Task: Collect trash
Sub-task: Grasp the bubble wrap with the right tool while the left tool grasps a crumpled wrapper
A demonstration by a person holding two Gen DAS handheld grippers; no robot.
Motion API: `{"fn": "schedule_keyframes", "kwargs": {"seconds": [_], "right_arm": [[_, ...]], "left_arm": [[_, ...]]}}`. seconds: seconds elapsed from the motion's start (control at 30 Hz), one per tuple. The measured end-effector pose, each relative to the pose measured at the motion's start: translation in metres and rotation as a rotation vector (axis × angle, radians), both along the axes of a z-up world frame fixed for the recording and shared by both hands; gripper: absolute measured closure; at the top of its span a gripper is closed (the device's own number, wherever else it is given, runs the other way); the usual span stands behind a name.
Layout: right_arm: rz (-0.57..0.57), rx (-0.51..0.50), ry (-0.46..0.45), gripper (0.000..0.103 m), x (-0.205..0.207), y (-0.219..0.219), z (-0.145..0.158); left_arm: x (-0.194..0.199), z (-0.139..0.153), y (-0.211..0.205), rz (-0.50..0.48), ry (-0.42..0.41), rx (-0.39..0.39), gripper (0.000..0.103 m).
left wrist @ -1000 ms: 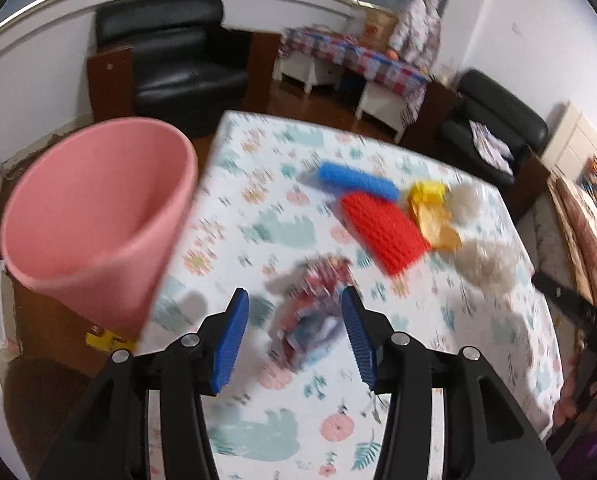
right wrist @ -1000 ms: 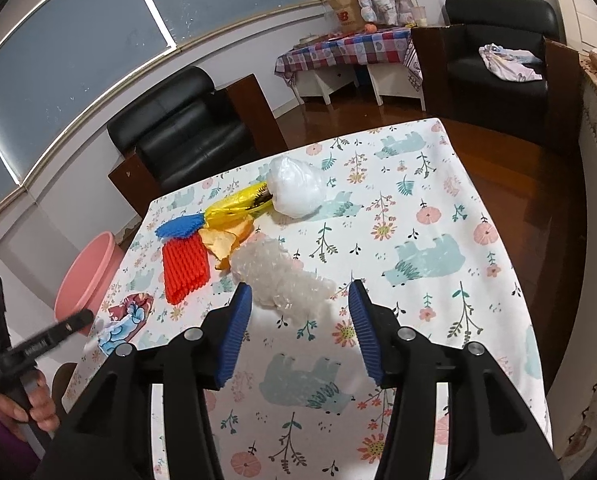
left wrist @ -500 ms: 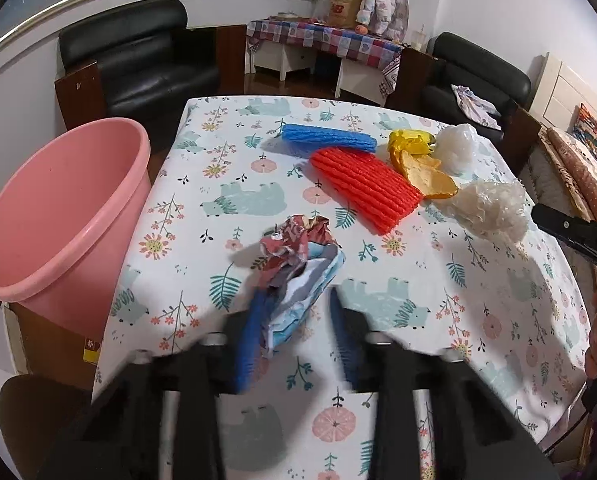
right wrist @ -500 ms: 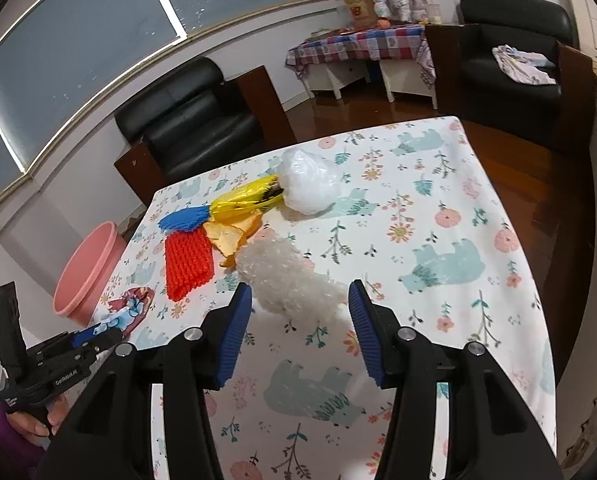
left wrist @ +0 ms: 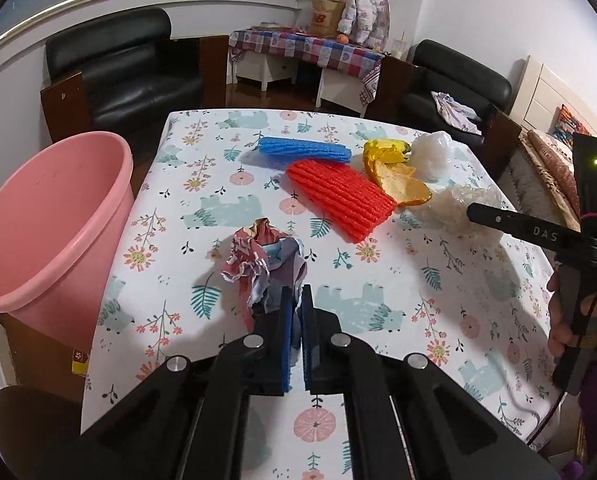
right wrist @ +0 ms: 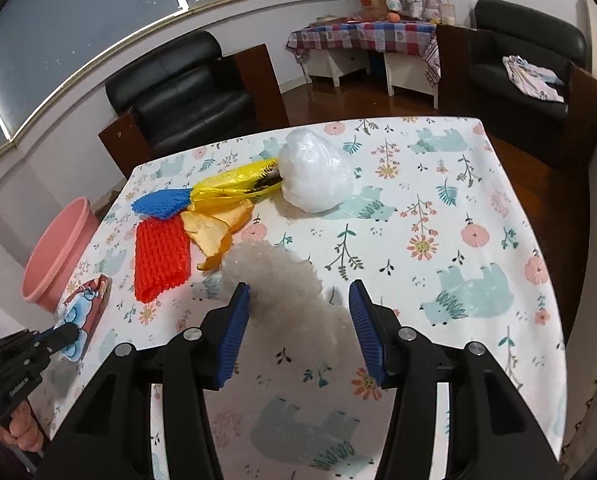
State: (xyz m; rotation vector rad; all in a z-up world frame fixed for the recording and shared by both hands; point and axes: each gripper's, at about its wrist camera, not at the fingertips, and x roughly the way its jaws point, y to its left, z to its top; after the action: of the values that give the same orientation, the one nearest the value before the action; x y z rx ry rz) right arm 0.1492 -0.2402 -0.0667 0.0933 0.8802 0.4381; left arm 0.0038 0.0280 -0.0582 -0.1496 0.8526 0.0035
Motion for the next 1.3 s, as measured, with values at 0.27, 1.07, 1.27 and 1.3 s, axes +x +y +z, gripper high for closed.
{"fn": "schedule_keyframes", "kwargs": {"seconds": [0.27, 1.07, 1.27, 1.3], "right_arm": [[-0.022, 0.025, -0.004, 0.061, -0.011, 0.001, 0.006], [0.033, 0.155, -0.058, 0.075, -0.069, 0.001, 0.044], [0.038, 0.178, -0.086, 0.075, -0.074, 0.001, 0.054], [0.038, 0.18, -0.088, 0.075, -0.074, 0.0, 0.055]], "left_arm": [[-0.001, 0.008, -0.003, -0.008, -0.021, 0.005, 0.1], [-0.017, 0.042, -0.011, -0.012, -0.1, 0.035, 0.1], [-0.021, 0.052, -0.006, 0.005, -0.129, 0.046, 0.1], [-0.021, 0.054, -0.005, 0.008, -0.133, 0.047, 0.1]]}}
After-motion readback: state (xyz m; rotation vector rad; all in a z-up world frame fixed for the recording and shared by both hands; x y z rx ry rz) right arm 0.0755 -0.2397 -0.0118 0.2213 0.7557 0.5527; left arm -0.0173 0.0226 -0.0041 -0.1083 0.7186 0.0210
